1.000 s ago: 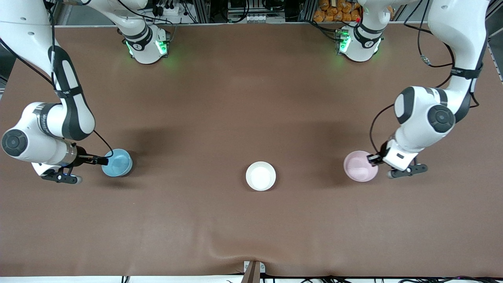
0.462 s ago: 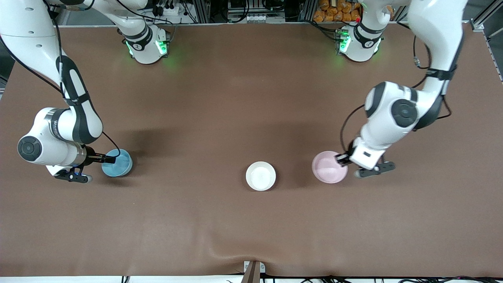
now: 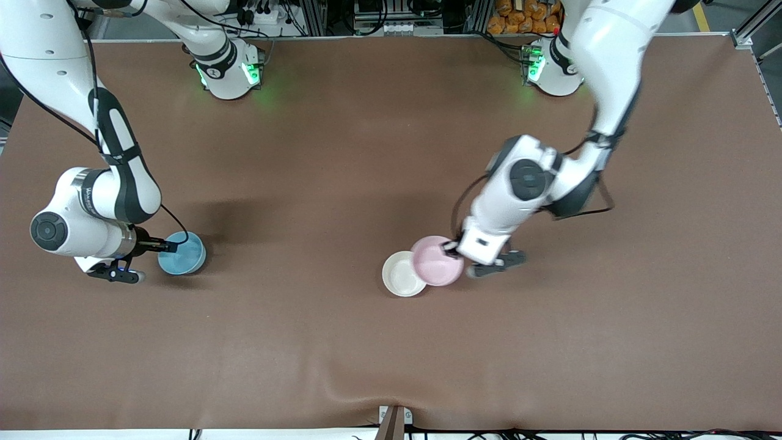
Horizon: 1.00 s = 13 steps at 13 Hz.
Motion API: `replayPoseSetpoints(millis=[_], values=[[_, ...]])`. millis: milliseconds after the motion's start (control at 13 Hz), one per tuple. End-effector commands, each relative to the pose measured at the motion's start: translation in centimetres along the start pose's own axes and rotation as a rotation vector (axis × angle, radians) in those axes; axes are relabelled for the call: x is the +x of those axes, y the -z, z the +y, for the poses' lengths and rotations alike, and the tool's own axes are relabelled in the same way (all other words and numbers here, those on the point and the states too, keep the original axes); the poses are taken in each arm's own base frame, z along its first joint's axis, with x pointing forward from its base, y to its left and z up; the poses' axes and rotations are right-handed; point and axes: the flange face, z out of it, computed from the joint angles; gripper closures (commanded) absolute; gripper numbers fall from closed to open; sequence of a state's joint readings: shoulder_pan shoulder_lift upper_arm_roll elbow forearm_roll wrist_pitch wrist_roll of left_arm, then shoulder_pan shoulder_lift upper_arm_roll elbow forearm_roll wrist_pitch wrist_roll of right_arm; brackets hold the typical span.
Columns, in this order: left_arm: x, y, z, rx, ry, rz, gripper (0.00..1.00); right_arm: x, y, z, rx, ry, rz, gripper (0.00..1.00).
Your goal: Stack pink and blue bowls on white bowl
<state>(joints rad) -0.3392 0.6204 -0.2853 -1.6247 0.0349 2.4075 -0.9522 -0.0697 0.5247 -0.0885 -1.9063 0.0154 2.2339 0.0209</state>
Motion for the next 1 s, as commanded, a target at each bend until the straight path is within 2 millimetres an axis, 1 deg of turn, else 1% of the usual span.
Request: replayPoseSetpoints(millis=[0,77,154,231,385,462,615,692,769,923], values=[[-0.6,-1.7,1.9,0.025,0.024,0.019,1.00,-0.1,-0.1,0.4,0.039,-0.039,0.007,1.00],[-1.2,-2.8,2.0,0.034,0.018,0.009,1.00,-0.1,0.0,0.3,0.039,-0.036,0.008,1.00],[-1.3,-3.4,1.9,0.039,0.014,0.005,1.00,-0.1,0.0,0.3,0.039,-0.030,0.008,1.00],[-1.1,-3.6,2.0,0.034,0.014,0.007,1.00,-0.2,0.1,0.3,0.040,-0.030,0.010,1.00],[-1.7,-4.7,2.3,0.041,0.003,-0.001,1.00,-0.1,1.5,0.2,0.042,-0.028,0.031,1.00],[-1.4,-5.0,2.3,0.037,0.008,-0.002,1.00,-0.2,2.5,0.3,0.044,-0.028,0.046,1.00],[-0.7,-4.4,3.1,0.014,0.018,0.012,1.00,-0.4,5.0,0.4,0.048,-0.023,0.078,1.00],[-0.7,-4.5,3.1,0.014,0.018,0.011,1.00,-0.7,6.2,0.6,0.051,-0.024,0.077,1.00],[-0.7,-5.1,2.9,0.020,0.015,0.007,1.00,-1.2,7.4,0.6,0.053,-0.023,0.065,1.00],[-0.6,-5.7,2.8,0.014,0.008,0.009,1.00,-2.4,10.6,0.6,0.060,-0.019,0.064,1.00]])
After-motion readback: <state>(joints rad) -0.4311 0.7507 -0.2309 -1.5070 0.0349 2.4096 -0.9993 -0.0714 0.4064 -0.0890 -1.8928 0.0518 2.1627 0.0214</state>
